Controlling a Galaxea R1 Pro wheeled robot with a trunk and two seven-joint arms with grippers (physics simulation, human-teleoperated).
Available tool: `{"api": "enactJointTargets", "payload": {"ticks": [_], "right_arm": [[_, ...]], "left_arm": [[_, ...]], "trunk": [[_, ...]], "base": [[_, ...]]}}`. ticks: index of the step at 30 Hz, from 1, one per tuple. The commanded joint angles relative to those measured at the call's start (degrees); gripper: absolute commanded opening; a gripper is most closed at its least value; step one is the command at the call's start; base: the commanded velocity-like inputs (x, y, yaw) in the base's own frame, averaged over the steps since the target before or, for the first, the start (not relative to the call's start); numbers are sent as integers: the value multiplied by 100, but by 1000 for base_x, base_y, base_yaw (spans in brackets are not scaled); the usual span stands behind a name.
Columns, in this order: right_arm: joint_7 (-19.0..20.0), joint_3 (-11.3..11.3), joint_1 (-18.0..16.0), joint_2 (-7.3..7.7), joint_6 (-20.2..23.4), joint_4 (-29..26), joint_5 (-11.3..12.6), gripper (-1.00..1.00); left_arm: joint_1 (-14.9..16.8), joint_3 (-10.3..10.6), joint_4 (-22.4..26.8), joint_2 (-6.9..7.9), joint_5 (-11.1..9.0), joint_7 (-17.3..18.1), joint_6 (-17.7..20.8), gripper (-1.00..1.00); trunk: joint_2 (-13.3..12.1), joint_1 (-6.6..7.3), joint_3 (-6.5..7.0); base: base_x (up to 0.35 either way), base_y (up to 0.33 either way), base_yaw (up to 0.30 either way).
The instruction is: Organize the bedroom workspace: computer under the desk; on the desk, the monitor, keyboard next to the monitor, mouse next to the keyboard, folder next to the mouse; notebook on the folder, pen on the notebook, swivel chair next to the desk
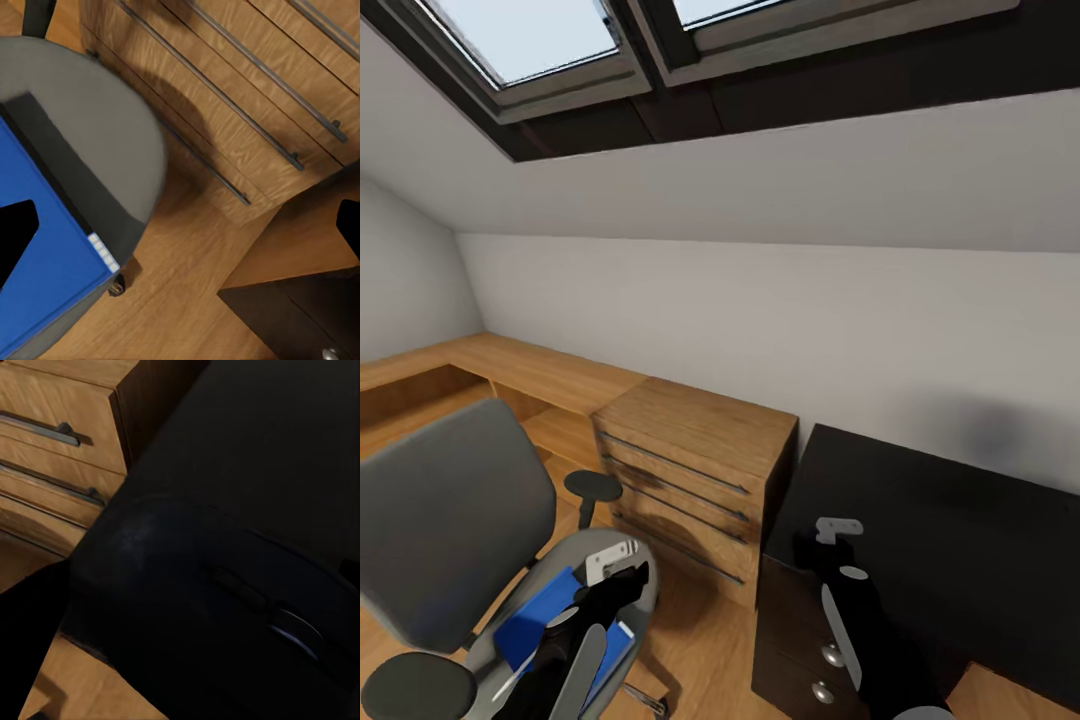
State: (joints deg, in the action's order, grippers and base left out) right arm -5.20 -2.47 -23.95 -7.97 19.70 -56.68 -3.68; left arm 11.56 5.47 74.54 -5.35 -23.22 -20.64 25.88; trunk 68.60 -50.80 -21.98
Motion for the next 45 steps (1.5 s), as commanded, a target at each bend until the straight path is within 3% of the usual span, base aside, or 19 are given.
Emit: {"api": "enactJointTargets", "payload": {"ticks": [1,12,19,22,27,37,45], "right_arm": [[7,-9,-4,-4,35,-5,-37,-100],[31,-3,-4,6,24,169,-37,-100],[457,-21,-4,50,17,527,-37,-100],[517,-31,-4,79,13,565,-37,-100],[536,-42,-4,122,8,600,-37,-100],[530,-52,-49,145,-170,1182,-37,-100],[519,-52,-57,147,-194,1237,-37,-100]], "left_arm": [[4,8,8,4,-60,-54,13,100],[4,10,8,1,-60,-51,12,100],[4,13,8,-1,-54,-53,7,100],[4,104,8,4,-55,-48,9,100],[4,265,8,21,-60,-59,13,100],[4,279,8,25,-66,-61,22,100],[4,279,8,26,-69,-63,22,100]], "trunk": [[4,-2,-7],[4,-2,-7],[4,-2,-7],[4,-2,-7],[4,-2,-7],[4,-2,-7],[4,-2,-7]], "base": [[70,0,1],[149,0,0],[72,0,0],[222,0,0],[54,0,0],[27,0,0],[0,0,0]]}}
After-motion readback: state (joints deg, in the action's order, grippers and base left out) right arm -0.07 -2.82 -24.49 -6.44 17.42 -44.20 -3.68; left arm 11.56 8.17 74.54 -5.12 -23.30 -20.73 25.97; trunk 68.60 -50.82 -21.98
